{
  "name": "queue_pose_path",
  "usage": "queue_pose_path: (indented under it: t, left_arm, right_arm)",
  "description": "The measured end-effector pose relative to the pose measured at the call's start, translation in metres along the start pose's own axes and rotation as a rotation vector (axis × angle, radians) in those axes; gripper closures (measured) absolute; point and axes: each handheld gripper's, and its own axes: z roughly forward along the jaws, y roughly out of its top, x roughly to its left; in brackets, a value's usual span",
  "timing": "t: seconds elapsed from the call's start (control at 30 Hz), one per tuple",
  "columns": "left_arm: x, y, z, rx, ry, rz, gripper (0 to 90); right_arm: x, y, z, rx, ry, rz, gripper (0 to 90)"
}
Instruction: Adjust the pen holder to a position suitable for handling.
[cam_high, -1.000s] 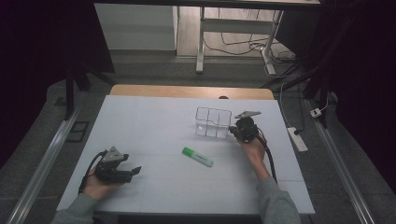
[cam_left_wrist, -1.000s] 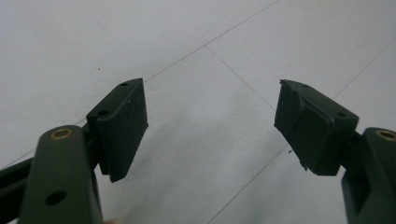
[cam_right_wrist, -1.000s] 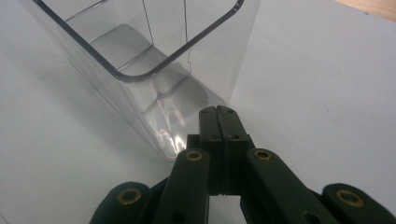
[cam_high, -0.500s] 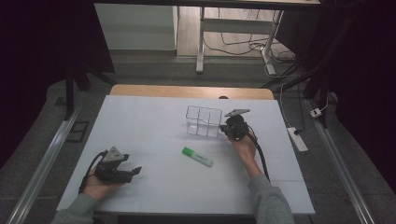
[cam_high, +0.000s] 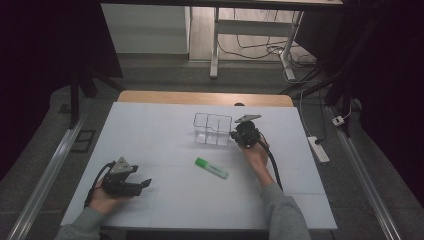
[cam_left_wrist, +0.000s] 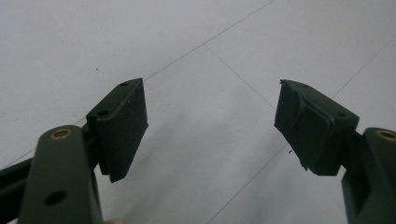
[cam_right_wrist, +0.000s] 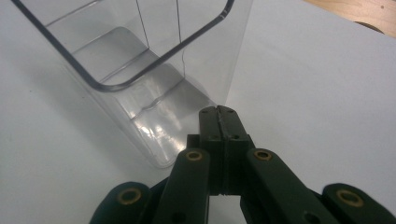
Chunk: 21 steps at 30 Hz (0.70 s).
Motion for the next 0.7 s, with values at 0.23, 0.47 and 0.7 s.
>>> queue_pose_path:
  t: [0.23,0.47,0.7]
  left_arm:
    - [-0.0008,0.0001,0.0004,0.001,-0.002,0.005,25.2]
    - [-0.0006,0.0000,0.0001,0.001,0.000,0.003,25.1]
    - [-0.0009,0.0000,0.0000,0.001,0.000,0.005,25.1]
  right_arm:
    - [0.0001,0.0002,-0.0008,-0.002,0.002,0.003,89.3]
    - [-0.0030,0.0024,0.0034,-0.017,0.017,0.028,89.2]
    - [-0.0029,0.0039,0.0038,-0.023,0.032,0.022,89.2]
